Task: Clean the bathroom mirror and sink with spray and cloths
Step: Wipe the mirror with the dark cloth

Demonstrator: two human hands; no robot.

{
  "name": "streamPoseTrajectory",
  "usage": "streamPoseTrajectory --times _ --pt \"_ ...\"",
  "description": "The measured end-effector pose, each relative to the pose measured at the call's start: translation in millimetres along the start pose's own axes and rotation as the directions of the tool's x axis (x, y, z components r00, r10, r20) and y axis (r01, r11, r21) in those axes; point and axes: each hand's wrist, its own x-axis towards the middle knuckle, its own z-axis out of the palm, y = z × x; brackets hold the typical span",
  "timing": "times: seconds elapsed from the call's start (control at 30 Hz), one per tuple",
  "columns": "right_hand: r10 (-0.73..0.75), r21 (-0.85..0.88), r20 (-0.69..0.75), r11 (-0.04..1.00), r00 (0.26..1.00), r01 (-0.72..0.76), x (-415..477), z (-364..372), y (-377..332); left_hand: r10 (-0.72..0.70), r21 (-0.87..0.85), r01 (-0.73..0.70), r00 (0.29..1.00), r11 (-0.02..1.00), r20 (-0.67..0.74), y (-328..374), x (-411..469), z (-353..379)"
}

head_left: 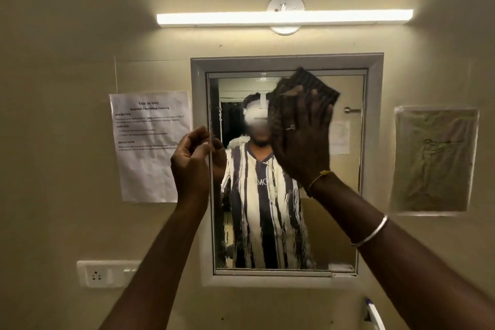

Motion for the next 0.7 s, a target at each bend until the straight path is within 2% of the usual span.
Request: streamPoseTrajectory --times 0.17,0.27,0.43,0.57,0.7 --pt "-0.178 0.055 0.066 0.983 0.982 0.175 -1 13 -71 0.025 -0.012 -0.025 1.0 1.0 0.013 -7 -4 -7" --pt "-0.26 0.069 0.124 0.965 0.958 0.253 -5 22 -100 0.127 0.084 -0.129 0.991 0.988 0.033 -12 -9 -12" --pt "-0.277 0.067 0.135 0.961 0.951 0.27 -6 23 -100 0.384 0.347 -0.421 0.907 0.838 0.175 -30 -20 -21" --pt "-0.282 0.027 0.15 0.959 0.948 0.282 -9 14 -78 0.428 0.403 -0.514 0.856 0.757 0.29 -46 -23 -19" --pt "-0.149 0.007 0.111 0.989 0.983 0.149 -20 2 -33 0.457 0.436 -0.542 0.84 0.718 0.292 -54 -24 -13"
